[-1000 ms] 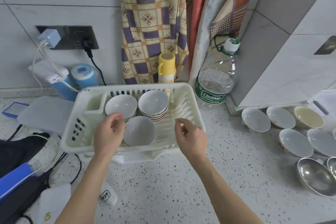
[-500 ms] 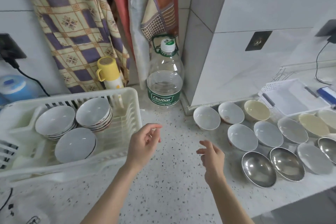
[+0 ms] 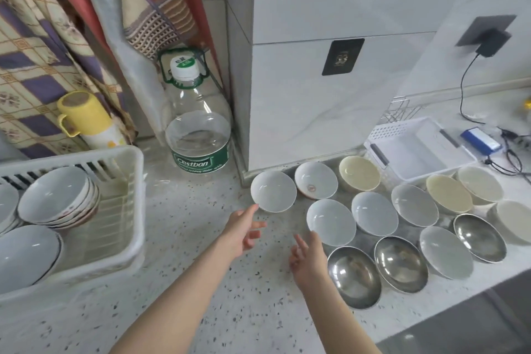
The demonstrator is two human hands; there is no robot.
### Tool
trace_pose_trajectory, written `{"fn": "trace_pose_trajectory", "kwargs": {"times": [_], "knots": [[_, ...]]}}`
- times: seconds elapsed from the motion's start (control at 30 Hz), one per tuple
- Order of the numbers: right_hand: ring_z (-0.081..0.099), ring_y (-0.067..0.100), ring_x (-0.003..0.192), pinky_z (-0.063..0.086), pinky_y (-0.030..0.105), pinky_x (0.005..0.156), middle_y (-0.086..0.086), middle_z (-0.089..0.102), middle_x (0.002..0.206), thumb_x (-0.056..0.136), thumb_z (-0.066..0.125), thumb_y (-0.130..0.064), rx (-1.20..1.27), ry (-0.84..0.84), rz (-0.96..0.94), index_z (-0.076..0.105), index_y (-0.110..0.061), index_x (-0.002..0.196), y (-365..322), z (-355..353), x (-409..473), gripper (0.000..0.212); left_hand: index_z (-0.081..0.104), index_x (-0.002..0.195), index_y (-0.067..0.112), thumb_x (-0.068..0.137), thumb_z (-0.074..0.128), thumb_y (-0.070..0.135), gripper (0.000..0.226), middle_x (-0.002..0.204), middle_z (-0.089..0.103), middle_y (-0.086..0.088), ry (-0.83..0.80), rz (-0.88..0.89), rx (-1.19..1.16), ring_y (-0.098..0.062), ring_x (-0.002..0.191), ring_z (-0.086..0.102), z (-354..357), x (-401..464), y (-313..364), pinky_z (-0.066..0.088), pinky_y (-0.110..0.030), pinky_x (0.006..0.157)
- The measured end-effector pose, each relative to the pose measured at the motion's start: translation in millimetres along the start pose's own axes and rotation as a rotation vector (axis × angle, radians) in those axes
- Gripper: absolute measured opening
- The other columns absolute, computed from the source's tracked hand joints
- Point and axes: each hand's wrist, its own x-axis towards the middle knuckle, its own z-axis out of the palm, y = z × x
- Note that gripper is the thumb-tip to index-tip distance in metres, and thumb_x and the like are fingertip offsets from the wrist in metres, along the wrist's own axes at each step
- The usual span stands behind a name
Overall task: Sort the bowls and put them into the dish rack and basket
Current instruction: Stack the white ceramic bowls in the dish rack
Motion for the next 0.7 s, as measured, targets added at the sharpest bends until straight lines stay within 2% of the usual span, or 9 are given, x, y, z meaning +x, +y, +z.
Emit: {"fn": "trace_pose_trajectory", "kwargs": {"times": [0.13,0.23,0.37,0.47,0.6,0.7], "knots": [[0.049,0.015,0.057,0.029,0.023,0.045,0.006,0.066,0.122,0.096,0.051,-0.027,0.008,0.075,-0.01,0.045,-0.015,0.132,0.0,4.6,8.9,0.039,0.049,0.109,0.018,0.096,0.054,0.025,0.016,0.093,0.07,-0.018,0.046,0.014,-0.014,-0.013,0.042,0.046,24.6,20.8,4.9,0.021,-0.013,0.035],[0.053,0.016,0.058,0.031,0.018,0.039,0.004,0.066,0.115,0.098,0.049,-0.029,0.041,0.097,-0.004,0.046,-0.013,0.133,-1.3,8.4,13.5,0.039,0.053,0.104,0.019,0.095,0.05,0.012,0.012,0.083,0.07,-0.016,0.06,0.021,-0.038,-0.009,0.038,0.047,31.4,30.6,5.7,0.025,-0.013,0.034],[0.054,0.015,0.057,0.03,0.017,0.037,0.002,0.064,0.118,0.098,0.044,-0.023,0.074,0.131,-0.007,0.047,-0.008,0.133,-2.6,13.4,19.5,0.037,0.056,0.097,0.012,0.09,0.044,-0.001,0.018,0.077,0.069,-0.022,0.09,0.057,-0.038,-0.008,0.035,0.035,26.8,36.4,2.5,0.023,-0.016,0.033],[0.054,0.015,0.059,0.029,0.019,0.039,0.002,0.065,0.121,0.097,0.041,-0.016,0.095,0.145,-0.007,0.046,-0.009,0.133,-4.8,14.8,19.0,0.038,0.057,0.092,0.009,0.088,0.045,-0.001,0.017,0.072,0.07,-0.021,0.123,0.081,-0.019,-0.01,0.038,0.032,16.6,31.6,-3.0,0.023,-0.017,0.034],[0.053,0.015,0.061,0.03,0.025,0.048,0.006,0.065,0.119,0.096,0.04,-0.014,0.086,0.129,0.0,0.044,-0.008,0.135,-2.3,15.0,10.9,0.04,0.061,0.098,0.012,0.086,0.046,0.001,0.022,0.069,0.073,-0.018,0.141,0.102,-0.036,-0.008,0.035,0.037,-5.1,16.9,-13.4,0.026,-0.018,0.034],[0.05,0.013,0.057,0.032,0.021,0.042,0.005,0.065,0.111,0.096,0.04,-0.015,0.052,0.109,-0.002,0.044,-0.008,0.133,4.0,16.5,-0.7,0.038,0.062,0.101,0.013,0.085,0.046,0.002,0.025,0.071,0.073,-0.02,0.135,0.153,-0.062,-0.007,0.033,0.038,-19.5,-1.3,-18.0,0.025,-0.019,0.034]]}}
